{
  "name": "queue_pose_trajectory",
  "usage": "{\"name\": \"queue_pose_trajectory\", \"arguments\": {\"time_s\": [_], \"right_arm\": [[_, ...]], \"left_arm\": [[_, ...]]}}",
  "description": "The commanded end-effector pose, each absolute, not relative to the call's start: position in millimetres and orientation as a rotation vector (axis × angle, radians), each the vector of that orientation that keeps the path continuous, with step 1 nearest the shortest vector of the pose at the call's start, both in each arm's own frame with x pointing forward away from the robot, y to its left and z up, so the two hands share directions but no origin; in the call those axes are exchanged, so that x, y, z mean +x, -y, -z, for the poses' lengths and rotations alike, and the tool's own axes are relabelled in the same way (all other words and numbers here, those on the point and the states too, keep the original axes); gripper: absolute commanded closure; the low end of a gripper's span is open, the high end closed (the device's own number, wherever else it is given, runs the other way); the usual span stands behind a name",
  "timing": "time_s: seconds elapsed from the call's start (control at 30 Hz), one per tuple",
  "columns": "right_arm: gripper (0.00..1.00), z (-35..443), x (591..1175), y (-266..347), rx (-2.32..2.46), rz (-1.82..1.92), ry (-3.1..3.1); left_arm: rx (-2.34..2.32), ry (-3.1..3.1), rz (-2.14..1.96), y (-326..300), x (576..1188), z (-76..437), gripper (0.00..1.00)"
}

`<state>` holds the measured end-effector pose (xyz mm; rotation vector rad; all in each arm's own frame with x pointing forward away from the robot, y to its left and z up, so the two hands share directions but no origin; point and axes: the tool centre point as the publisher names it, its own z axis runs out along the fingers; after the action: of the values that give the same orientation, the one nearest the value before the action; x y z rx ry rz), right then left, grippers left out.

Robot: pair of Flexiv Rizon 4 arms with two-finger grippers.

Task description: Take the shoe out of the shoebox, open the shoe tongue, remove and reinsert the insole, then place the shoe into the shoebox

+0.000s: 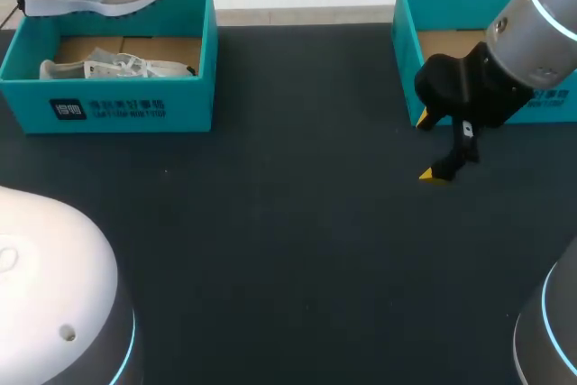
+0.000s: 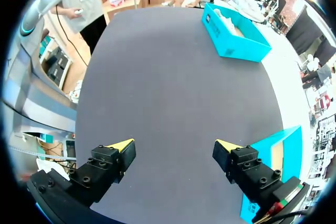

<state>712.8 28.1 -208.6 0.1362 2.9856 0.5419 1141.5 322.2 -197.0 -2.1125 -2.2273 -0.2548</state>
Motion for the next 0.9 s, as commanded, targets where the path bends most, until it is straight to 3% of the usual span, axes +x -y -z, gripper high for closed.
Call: {"name": "queue_pose_trajectory", "arguments": {"time_s": [0.03, 0.9], "right_arm": [[0.00, 210, 714, -29, 0.136, -0.538, -2.988], [0.00, 210, 714, -29, 0.136, -0.538, -2.988]], "left_arm": [[-2.095, 2.219, 0.245, -322, 1153, 208, 1.00], [-2.098, 2.165, 0.280, -299, 1175, 286, 1.00]]}}
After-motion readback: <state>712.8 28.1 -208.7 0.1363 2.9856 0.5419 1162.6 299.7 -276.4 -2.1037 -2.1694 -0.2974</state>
